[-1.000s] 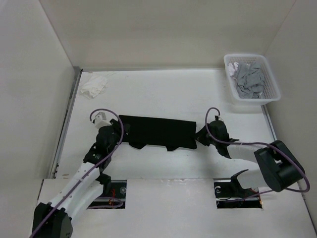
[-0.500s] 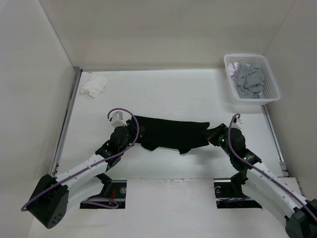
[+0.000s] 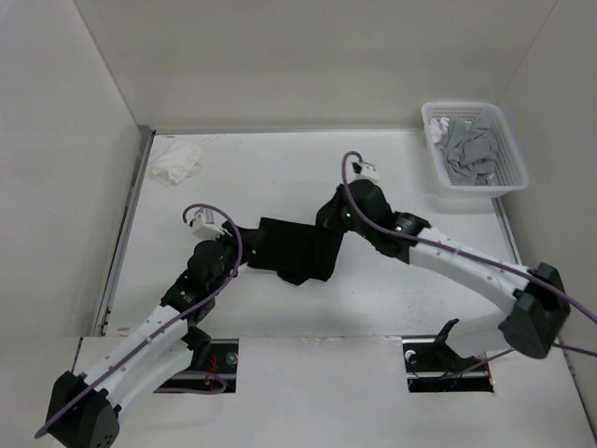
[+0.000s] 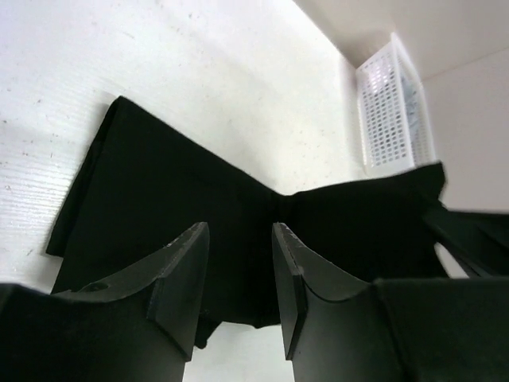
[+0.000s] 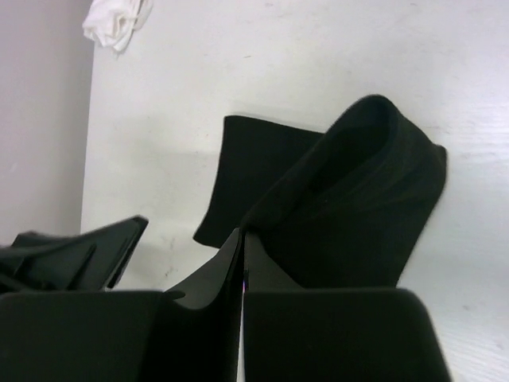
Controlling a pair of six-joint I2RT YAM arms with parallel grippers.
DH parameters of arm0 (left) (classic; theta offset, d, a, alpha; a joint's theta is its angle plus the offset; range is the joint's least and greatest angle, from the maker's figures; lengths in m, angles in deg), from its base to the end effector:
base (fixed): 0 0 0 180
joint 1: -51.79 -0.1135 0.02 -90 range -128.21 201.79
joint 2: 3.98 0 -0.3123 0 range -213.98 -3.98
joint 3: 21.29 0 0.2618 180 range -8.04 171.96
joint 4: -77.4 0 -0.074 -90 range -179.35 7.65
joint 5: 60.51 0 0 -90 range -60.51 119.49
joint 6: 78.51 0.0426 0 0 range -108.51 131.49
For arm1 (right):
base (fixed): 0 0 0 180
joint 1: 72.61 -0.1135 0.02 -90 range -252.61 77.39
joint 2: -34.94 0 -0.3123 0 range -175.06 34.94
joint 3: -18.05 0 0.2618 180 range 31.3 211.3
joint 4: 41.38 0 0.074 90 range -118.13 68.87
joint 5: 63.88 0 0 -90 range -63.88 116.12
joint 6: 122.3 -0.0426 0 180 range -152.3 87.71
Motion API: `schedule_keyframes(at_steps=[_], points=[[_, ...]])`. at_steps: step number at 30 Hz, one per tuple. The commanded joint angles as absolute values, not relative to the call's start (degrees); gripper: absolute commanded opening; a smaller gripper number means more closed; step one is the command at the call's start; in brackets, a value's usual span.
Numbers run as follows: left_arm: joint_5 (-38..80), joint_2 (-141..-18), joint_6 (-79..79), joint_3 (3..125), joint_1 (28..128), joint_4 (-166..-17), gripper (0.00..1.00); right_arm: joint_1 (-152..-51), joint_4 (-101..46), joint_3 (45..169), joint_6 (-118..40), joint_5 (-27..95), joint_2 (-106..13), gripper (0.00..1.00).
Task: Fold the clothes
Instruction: Fold the tank top
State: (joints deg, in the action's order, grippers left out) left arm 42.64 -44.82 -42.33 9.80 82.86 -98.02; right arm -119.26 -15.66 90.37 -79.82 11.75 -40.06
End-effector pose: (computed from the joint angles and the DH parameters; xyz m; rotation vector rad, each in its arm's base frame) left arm 0.1366 -0.0710 0.2448 -0.5382 1.8182 -0.8293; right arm 0.2151 0.2124 0.3481 0.1764 2.1303 0.7476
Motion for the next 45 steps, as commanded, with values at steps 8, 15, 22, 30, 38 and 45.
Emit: schedule_keyframes(at_steps=[8,15,22,30,38,45], points=[[39.60,-30.45,-42.12,13.05,76.72,-88.57,0.38,-127.05,-12.31,119.52,-79.57,14.16,-71.81,0.03],[34.68,-28.94,-42.03,13.05,70.21,-87.24,0.38,-130.57,-15.11,124.66,-82.31,15.40,-78.71,0.38],[32.74,-39.47,-43.00,13.32,72.04,-96.28,0.39,-129.96,-28.28,102.09,-80.02,13.99,-61.84,0.35],[35.37,-53.90,-41.08,13.67,79.60,-105.17,0.32,-127.14,-44.72,76.68,-78.53,18.12,-51.74,0.01],[44.67,-41.89,-34.04,9.19,78.04,-93.15,0.46,-121.27,-47.64,61.37,-70.10,11.36,-29.25,0.27],[48.39,-39.49,-33.16,12.43,66.62,-80.57,0.63,-103.43,-44.48,60.31,-67.98,10.29,-18.93,0.68]])
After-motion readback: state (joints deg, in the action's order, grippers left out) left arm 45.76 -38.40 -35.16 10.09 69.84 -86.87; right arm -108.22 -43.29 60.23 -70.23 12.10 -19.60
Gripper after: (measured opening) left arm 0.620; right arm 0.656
